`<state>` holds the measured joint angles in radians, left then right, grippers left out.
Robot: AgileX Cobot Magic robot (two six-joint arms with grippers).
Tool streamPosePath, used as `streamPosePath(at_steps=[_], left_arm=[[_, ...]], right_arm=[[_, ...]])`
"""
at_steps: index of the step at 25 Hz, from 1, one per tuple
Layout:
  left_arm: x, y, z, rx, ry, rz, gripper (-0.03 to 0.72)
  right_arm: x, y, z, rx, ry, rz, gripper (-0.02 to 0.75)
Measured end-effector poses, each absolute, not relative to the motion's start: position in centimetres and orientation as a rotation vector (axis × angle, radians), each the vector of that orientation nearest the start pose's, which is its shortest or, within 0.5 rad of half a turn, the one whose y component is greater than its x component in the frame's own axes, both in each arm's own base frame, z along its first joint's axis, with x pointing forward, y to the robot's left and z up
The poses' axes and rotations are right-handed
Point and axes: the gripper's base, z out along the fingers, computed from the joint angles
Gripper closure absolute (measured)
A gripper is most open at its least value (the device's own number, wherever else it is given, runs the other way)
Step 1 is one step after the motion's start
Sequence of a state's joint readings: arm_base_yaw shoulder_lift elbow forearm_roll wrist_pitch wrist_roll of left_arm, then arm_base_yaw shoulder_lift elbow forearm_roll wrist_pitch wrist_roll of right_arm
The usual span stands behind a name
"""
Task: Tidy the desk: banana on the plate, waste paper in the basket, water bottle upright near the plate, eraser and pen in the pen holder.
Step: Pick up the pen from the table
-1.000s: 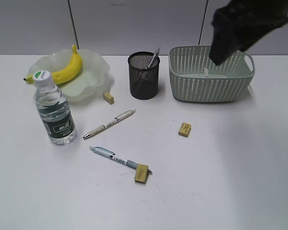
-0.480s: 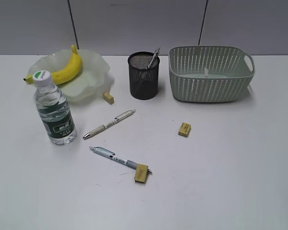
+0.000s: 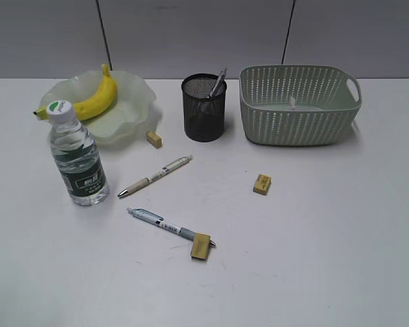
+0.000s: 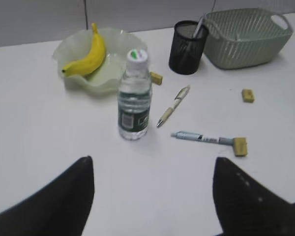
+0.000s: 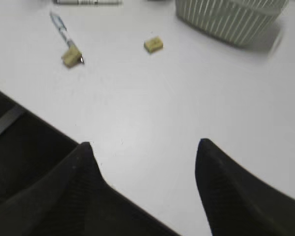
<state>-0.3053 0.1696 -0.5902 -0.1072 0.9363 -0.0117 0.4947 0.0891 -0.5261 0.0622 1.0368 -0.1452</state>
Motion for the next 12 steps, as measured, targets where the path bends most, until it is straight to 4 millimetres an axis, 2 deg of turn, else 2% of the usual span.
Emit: streamPosePath(at_steps=[3, 6, 12], left_arm=[[4.6, -2.7, 32.9, 0.325, 1.968, -0.367, 0.125], [8.6, -4.3, 33.8, 0.372, 1.986, -0.380, 0.125], [19.1, -8.1, 34.5, 0.492, 2.154, -0.387, 0.125]], right_arm=[[-0.5, 0.1, 28.2, -0.628, 1.929, 0.281, 0.227], [-0.6, -0.1, 28.2, -0.607, 1.922, 0.268, 0.227], [-0.6, -0.2, 28.1, -0.603, 1.923, 0.253, 0.227]])
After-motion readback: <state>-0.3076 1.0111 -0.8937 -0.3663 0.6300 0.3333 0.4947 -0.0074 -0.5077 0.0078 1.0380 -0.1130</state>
